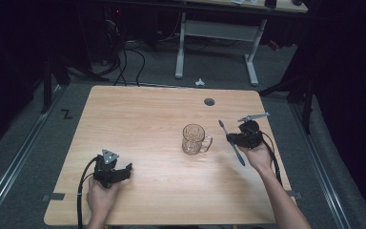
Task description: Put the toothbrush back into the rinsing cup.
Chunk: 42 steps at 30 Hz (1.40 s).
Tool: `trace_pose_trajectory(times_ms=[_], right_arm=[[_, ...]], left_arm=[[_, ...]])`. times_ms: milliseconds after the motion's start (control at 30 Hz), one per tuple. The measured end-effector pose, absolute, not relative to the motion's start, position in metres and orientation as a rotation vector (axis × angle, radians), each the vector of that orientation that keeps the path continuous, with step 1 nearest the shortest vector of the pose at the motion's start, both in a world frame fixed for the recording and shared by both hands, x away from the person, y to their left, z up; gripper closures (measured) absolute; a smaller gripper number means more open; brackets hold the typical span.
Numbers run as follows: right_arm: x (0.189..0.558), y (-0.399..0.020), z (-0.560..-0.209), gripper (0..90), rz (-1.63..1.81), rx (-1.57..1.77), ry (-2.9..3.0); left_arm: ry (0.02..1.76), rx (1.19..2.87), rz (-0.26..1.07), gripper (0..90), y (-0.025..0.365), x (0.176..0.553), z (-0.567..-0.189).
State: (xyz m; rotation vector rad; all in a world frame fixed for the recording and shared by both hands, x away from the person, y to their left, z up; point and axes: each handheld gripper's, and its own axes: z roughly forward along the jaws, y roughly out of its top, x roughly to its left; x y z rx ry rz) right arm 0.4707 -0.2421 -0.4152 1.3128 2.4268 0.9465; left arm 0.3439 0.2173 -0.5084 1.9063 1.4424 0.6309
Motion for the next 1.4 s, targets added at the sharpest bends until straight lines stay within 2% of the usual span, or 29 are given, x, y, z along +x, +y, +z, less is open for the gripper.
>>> trace_pose_trajectory(times_ms=[1400], right_arm=[[0.454,-0.235,-0.387,79.9,1.217,1.220,2.351]], left_arm=[[1.442,1.906,0.632,24.1,0.217,0.344,-0.508]])
